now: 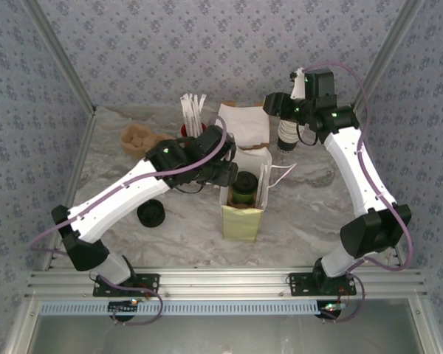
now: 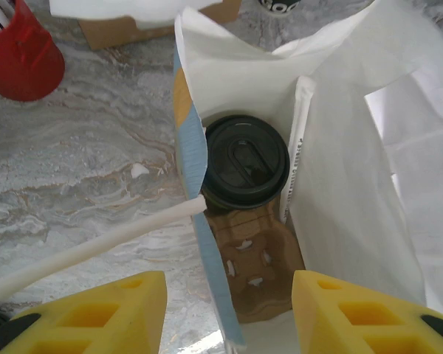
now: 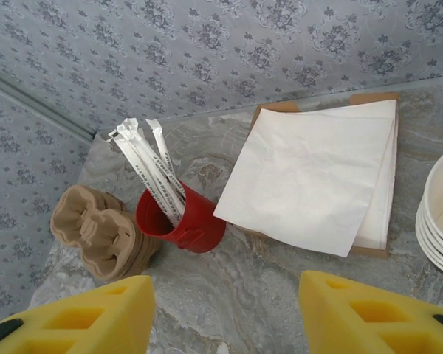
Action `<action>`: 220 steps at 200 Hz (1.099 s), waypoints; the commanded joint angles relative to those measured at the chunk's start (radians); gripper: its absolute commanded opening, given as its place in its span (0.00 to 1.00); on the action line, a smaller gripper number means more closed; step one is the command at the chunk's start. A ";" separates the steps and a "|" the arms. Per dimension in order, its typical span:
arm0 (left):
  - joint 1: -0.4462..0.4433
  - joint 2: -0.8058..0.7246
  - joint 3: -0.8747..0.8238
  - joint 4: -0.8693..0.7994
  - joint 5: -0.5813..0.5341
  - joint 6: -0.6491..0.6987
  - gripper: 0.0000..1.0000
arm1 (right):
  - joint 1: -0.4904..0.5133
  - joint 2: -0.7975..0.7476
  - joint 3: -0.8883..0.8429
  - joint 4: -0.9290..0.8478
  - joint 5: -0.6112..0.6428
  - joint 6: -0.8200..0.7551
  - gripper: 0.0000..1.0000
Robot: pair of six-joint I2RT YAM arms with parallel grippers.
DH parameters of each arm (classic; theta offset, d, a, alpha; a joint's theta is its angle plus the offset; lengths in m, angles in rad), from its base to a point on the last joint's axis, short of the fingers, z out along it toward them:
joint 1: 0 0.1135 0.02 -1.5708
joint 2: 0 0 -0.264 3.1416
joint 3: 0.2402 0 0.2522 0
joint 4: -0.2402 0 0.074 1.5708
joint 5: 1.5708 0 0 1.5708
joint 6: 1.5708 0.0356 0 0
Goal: Pack the takeout coffee
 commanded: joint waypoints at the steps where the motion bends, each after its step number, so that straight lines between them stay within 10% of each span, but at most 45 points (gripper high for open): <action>1: -0.006 0.028 0.003 -0.012 -0.033 -0.021 0.48 | 0.008 0.024 0.031 -0.006 0.021 -0.026 0.57; 96: 0.007 0.022 -0.004 -0.027 -0.130 -0.030 0.06 | 0.031 0.088 0.048 0.011 0.020 -0.047 0.56; 220: 0.163 -0.258 -0.248 -0.084 -0.146 -0.070 0.02 | 0.137 0.286 0.128 0.031 0.096 -0.075 0.51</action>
